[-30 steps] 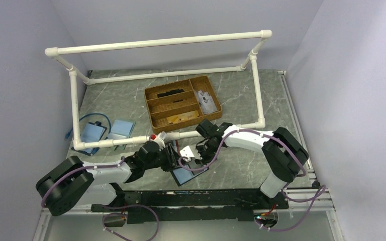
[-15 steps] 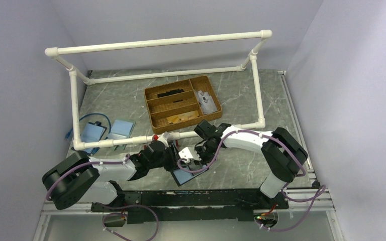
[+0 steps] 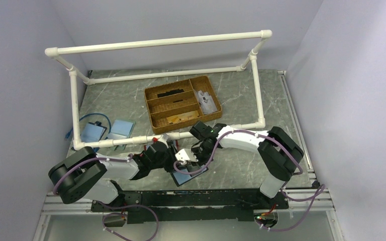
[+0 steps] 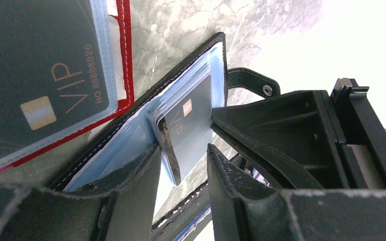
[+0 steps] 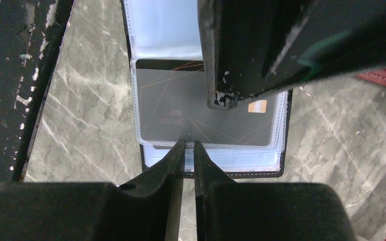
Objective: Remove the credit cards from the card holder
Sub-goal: Remove the credit card from the card holder.
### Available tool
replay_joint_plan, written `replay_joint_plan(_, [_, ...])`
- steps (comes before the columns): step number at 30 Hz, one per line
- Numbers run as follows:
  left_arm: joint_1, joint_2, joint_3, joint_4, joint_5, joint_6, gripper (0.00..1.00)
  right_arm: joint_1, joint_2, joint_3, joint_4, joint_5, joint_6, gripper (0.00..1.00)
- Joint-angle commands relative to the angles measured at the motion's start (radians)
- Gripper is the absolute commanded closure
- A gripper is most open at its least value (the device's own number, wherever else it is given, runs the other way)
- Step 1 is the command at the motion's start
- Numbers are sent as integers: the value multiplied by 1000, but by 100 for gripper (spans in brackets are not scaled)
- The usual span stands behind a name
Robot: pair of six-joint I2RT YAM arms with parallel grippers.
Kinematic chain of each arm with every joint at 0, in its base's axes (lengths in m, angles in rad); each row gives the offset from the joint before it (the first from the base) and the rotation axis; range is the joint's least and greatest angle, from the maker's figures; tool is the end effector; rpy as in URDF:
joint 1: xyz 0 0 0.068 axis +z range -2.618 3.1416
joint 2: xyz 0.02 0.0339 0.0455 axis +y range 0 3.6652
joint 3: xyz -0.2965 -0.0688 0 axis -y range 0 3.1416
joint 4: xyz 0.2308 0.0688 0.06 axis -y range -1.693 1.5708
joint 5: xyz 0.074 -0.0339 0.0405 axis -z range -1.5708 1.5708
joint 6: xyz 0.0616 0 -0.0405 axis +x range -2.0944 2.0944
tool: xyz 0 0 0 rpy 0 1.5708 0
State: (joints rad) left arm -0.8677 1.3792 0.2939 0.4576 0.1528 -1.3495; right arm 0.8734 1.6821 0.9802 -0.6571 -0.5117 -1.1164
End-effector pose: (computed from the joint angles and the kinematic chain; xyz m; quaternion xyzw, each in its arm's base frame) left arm 0.1438 -0.1842 0.1492 -0.1782 0.8709 -0.4357 0.1411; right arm 0.1662 0.2453 0.1801 -0.8214 0.5015 0.2374 0.1320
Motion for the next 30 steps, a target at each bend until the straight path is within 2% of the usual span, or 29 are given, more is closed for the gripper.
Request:
replay_joint_plan(1, [-5,9,-9,19,-34,-17,57,63,72,14,-27,-57,22,87])
replay_joint_plan(5, [-4,-13,-29,-5,-58,-24,67,67,83,50,-48,-102,57,87])
replay_joint_plan(9, [-5,-40,-48,-17,-83,-8,80,61,89,63,-48,-72,84,87])
replay_joint_plan(13, [-4,-54,-62,-12,-100,25,100,52,93,72,-61,-76,86,87])
replay_joint_plan(20, [-2,-100,-100,10,-112,85,100,25,87,85,-74,-72,93,85])
replay_joint_plan(30, [21,-214,-125,-51,-86,144,100,-13,82,85,-70,-73,114,84])
